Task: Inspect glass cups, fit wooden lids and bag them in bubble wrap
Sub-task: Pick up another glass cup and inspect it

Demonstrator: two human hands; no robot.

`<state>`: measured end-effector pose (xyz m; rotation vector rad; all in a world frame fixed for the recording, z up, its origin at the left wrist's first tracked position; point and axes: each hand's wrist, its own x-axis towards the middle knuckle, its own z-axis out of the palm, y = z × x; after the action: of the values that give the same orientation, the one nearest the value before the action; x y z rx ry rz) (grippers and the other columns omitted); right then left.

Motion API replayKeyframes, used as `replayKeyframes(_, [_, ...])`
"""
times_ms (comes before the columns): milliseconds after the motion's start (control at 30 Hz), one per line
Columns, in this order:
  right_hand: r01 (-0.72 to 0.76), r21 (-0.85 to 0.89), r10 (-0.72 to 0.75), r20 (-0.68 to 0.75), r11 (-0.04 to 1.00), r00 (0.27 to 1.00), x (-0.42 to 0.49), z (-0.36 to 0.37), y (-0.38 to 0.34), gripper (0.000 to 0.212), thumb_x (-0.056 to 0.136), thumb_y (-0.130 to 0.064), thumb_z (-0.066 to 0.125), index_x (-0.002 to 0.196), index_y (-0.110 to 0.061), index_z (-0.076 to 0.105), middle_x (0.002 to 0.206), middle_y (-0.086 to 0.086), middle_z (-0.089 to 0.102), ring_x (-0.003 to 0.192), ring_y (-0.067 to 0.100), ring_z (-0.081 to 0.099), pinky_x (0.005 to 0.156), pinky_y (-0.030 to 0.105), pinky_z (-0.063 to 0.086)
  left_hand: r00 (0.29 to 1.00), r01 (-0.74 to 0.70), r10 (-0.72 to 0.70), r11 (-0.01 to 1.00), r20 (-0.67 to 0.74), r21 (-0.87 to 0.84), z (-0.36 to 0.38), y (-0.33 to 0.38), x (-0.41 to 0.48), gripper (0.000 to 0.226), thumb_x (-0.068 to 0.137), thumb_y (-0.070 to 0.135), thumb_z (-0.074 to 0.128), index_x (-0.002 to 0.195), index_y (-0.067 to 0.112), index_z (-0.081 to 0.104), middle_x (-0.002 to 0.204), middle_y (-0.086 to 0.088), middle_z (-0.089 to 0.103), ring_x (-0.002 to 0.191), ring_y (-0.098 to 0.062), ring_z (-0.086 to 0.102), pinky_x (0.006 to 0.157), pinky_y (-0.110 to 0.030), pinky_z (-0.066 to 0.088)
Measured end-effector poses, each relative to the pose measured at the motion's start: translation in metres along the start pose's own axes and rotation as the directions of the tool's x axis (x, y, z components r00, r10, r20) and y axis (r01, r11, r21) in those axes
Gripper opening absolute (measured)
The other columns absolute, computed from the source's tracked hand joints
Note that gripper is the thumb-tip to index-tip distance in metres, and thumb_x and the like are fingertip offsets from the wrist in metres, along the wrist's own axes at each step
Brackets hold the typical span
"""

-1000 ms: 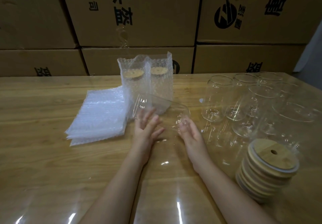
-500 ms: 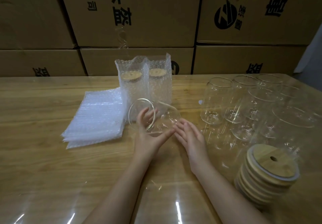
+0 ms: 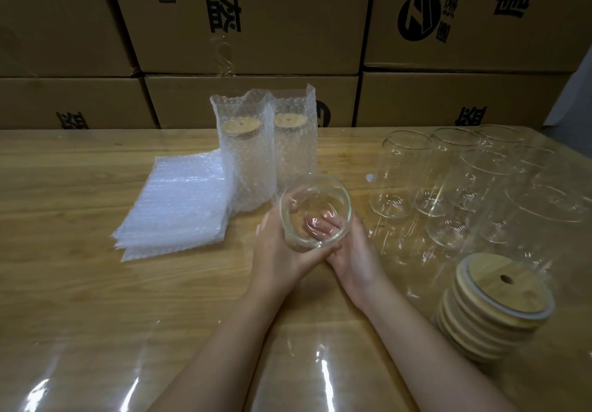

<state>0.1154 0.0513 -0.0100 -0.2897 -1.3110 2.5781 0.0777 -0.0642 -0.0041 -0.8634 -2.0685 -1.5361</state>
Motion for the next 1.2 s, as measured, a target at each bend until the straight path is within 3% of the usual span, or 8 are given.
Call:
replayKeyframes(233, [0.034, 0.071, -0.03, -0.068, 0.997, 0.997, 0.0, -0.002, -0.001, 0.017, 0.091, -0.018, 0.059, 0.102, -0.006, 0.065, 0.099, 0.014, 0.074, 0.096, 0.023, 0.071, 0.073, 0.027, 0.057, 0.998, 0.038, -0.033, 0.994, -0.045, 0.1, 0.0, -0.006, 0.0, 0.085, 0.06, 0.059, 0.073, 0.134, 0.021, 0.051, 0.13, 0.004, 0.058, 0.119, -0.017, 0.053, 0.1, -0.045, 0.041])
replayKeyframes(367, [0.029, 0.227, -0.003, -0.113, 0.973, 0.994, 0.004, -0.004, -0.005, 0.014, 0.089, -0.007, 0.056, 0.099, -0.003, 0.065, 0.096, 0.014, 0.072, 0.092, 0.022, 0.071, 0.086, 0.033, 0.055, 1.0, -0.02, 0.022, 0.988, -0.011, 0.153, 0.002, -0.008, -0.002, 0.084, 0.058, 0.07, 0.068, 0.131, 0.032, 0.047, 0.123, 0.019, 0.056, 0.113, -0.008, 0.053, 0.099, -0.03, 0.035])
replayKeyframes(500, [0.007, 0.299, 0.025, -0.106, 0.954, 0.994, 0.004, -0.003, -0.008, 0.025, 0.098, -0.014, 0.043, 0.097, -0.002, 0.065, 0.096, 0.012, 0.072, 0.096, 0.021, 0.068, 0.095, 0.034, 0.05, 0.995, -0.079, 0.068, 0.981, 0.07, 0.178, 0.003, -0.008, -0.004, 0.087, 0.057, 0.075, 0.067, 0.133, 0.043, 0.039, 0.114, 0.036, 0.05, 0.11, 0.0, 0.054, 0.097, -0.011, 0.023])
replayKeyframes(600, [-0.043, 0.26, 0.057, -0.046, 0.965, 0.997, 0.001, 0.0, -0.01, 0.035, 0.098, -0.03, 0.039, 0.104, -0.004, 0.062, 0.098, 0.011, 0.073, 0.101, 0.024, 0.066, 0.101, 0.037, 0.046, 0.994, -0.098, 0.089, 0.981, 0.064, 0.168, 0.004, -0.009, -0.004, 0.088, 0.055, 0.065, 0.076, 0.132, 0.037, 0.044, 0.116, 0.036, 0.051, 0.11, 0.006, 0.052, 0.1, -0.024, 0.034])
replayKeyframes(733, [-0.076, 0.153, 0.077, -0.002, 0.985, 0.997, -0.004, 0.003, -0.011, 0.051, 0.1, -0.043, 0.03, 0.112, -0.001, 0.056, 0.104, 0.016, 0.07, 0.096, 0.024, 0.067, 0.096, 0.038, 0.048, 0.996, -0.079, 0.074, 0.992, 0.055, 0.101, 0.003, -0.012, -0.001, 0.089, 0.057, 0.045, 0.088, 0.134, 0.026, 0.049, 0.126, 0.015, 0.059, 0.116, -0.008, 0.057, 0.093, -0.049, 0.046])
replayKeyframes(833, [-0.065, 0.044, 0.066, -0.009, 0.997, 0.998, -0.006, 0.007, -0.008, 0.05, 0.101, -0.042, 0.03, 0.114, -0.001, 0.057, 0.111, 0.018, 0.069, 0.099, 0.025, 0.068, 0.094, 0.038, 0.051, 0.997, -0.067, 0.068, 0.996, -0.019, 0.057, 0.0, -0.008, 0.002, 0.085, 0.06, 0.048, 0.081, 0.134, 0.031, 0.043, 0.128, 0.013, 0.058, 0.117, -0.013, 0.057, 0.093, -0.052, 0.046])
replayKeyframes(933, [-0.038, -0.018, 0.038, -0.037, 0.999, 0.999, -0.006, 0.007, -0.006, 0.038, 0.102, -0.033, 0.037, 0.112, -0.005, 0.06, 0.106, 0.015, 0.071, 0.093, 0.019, 0.071, 0.079, 0.027, 0.057, 0.996, -0.051, 0.052, 0.998, -0.075, 0.023, -0.002, -0.004, 0.002, 0.083, 0.064, 0.05, 0.078, 0.136, 0.033, 0.04, 0.133, 0.014, 0.052, 0.121, -0.019, 0.055, 0.092, -0.053, 0.046])
replayKeyframes(1200, [0.022, 0.2, 0.0, -0.107, 0.979, 0.994, 0.0, -0.002, -0.007, 0.022, 0.096, -0.006, 0.048, 0.115, 0.0, 0.058, 0.098, 0.013, 0.072, 0.09, 0.02, 0.071, 0.083, 0.031, 0.057, 0.999, 0.002, 0.0, 0.999, -0.049, 0.048, -0.003, 0.0, -0.001, 0.081, 0.06, 0.055, 0.077, 0.13, 0.032, 0.042, 0.125, 0.0, 0.062, 0.116, -0.021, 0.059, 0.094, -0.051, 0.047])
